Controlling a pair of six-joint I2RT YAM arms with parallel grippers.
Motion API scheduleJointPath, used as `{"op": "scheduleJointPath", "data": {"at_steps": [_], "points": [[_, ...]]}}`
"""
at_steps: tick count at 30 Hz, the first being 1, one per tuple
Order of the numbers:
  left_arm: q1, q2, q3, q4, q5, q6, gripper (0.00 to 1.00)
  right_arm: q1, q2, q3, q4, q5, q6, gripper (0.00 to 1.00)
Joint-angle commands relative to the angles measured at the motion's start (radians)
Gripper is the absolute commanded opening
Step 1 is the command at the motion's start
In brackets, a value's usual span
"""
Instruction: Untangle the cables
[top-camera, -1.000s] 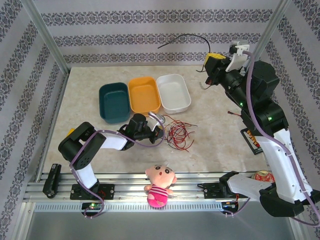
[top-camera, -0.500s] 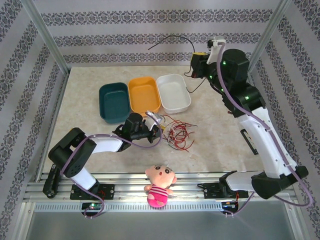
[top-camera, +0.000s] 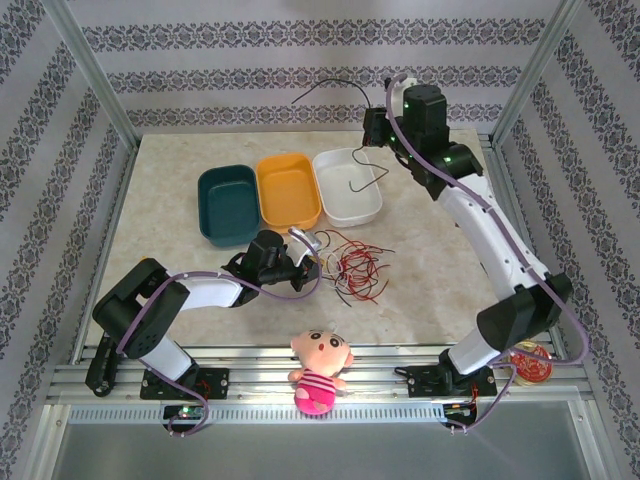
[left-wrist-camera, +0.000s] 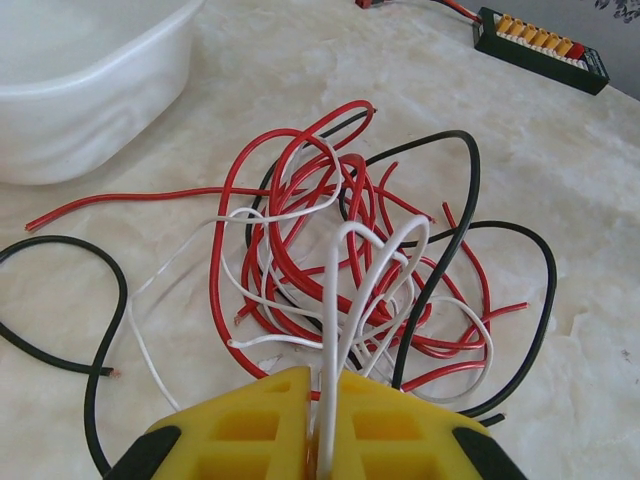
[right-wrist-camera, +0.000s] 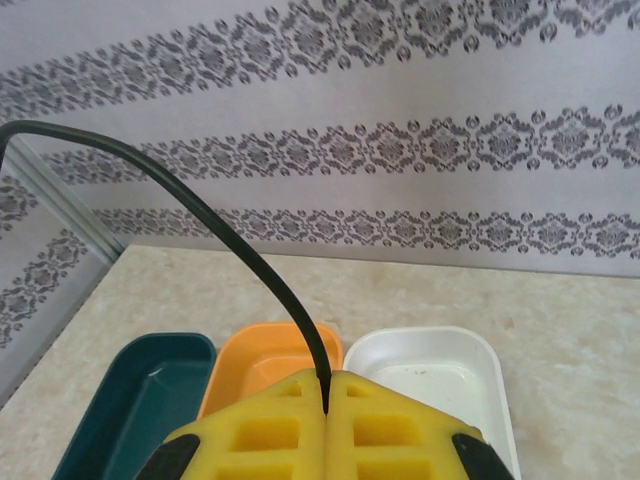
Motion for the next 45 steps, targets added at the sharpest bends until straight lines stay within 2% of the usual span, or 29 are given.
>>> {"op": "scheduleJointPath", "data": {"at_steps": [1,12,20,29,35,45], "points": [[-0.011,-0.026,-0.005,-0.027,-0.013,0.013,0.10,-0.012,0.057,0.023,0.053,-0.016,0.044,0.00],[-0.011,0.002,0.006,-0.018,-0.021,-0.010,0.10,-0.014,0.251,0.039,0.140,-0.092,0.226,0.00],[-0.011,0.010,0.008,-0.012,-0.018,-0.018,0.10,-0.029,0.273,-0.053,0.079,0.056,0.286,0.00],[-0.011,0.023,0.017,-0.018,-0.013,-0.016,0.10,-0.032,0.268,-0.136,-0.055,0.137,0.280,0.00],[-0.011,0.026,0.022,-0.020,-0.004,-0.019,0.10,-0.030,0.315,-0.125,-0.150,0.202,0.264,0.00],[-0.011,0.022,0.023,-0.022,-0.008,-0.021,0.10,-0.015,0.415,-0.098,-0.197,0.210,0.263,0.00]]}}
